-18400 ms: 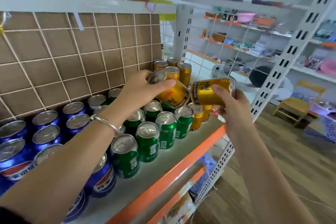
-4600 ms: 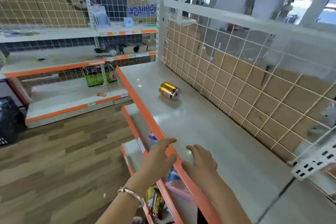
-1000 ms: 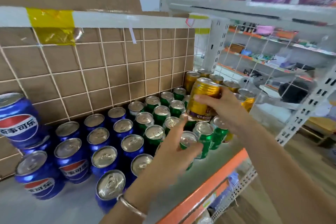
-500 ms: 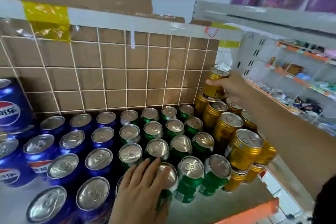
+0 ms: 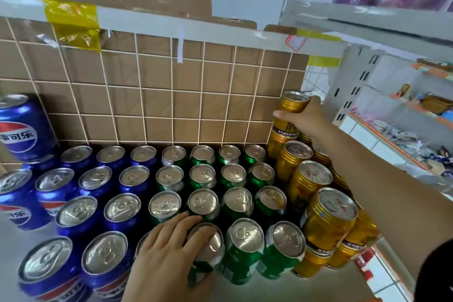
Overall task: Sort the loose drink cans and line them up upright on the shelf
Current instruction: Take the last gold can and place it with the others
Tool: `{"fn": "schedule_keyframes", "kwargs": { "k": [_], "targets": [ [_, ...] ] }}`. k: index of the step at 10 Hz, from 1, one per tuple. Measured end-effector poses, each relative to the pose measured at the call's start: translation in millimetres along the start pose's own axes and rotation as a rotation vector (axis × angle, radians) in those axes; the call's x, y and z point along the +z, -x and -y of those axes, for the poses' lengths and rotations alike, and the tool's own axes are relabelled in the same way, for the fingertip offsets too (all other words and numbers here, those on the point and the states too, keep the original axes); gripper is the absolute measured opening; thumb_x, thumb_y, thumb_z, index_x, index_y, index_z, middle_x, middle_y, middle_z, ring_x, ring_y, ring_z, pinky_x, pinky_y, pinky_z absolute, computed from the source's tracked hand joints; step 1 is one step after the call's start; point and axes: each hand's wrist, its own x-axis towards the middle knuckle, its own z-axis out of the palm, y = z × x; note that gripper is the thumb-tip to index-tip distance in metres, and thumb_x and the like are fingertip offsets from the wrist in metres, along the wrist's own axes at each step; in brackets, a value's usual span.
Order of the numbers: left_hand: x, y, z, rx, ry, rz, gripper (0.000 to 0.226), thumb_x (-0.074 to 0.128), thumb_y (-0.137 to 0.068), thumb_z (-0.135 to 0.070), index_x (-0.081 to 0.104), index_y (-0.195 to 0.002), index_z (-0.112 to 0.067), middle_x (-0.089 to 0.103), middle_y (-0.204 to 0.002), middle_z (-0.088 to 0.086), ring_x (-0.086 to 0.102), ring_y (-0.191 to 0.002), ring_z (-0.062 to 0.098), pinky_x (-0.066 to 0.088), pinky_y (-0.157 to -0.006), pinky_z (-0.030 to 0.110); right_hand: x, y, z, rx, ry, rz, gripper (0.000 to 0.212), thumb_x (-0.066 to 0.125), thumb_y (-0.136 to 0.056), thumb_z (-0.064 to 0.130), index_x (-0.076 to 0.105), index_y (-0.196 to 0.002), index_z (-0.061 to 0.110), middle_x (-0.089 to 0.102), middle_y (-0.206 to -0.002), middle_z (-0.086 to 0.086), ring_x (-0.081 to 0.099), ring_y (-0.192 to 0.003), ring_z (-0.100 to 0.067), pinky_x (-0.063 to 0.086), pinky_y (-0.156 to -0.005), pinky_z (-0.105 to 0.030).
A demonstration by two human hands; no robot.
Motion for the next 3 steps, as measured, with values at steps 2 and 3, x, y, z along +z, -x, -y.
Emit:
{"fn": "schedule_keyframes", "kwargs": {
  "k": [2,3],
  "targets": [
    [2.0,0.4,0.0,0.026,-0.048,-0.042,0.058,0.053,-0.056,-0.063,0.056,-0.108,-0.039,0.066,-0.11,-0.012,0.048,-0.111,0.01,0.033,-0.091,0.028,2.2,15.6,-4.7,0.039,0.054,0.034,0.111,0.082,-0.071,0.027,0.005,-0.15,0.023,0.032,-0.15,-0.012,0.035,-0.135,-0.034,0.037,-0.107,-0.051],
    [0.4,5.9,-2.7,0.019,-0.005,-0.059,0.057,0.053,-0.059,-0.062,0.055,-0.111,-0.039,0.065,-0.114,-0.012,0.046,-0.115,0.01,0.035,-0.093,0.024,-9.2,38.1,12.8,-0.021,-0.222,-0.04,0.099,0.076,-0.078,0.019,0.009,-0.151,0.027,0.027,-0.153,-0.008,0.033,-0.136,-0.028,0.038,-0.101,-0.041]
  ]
}}
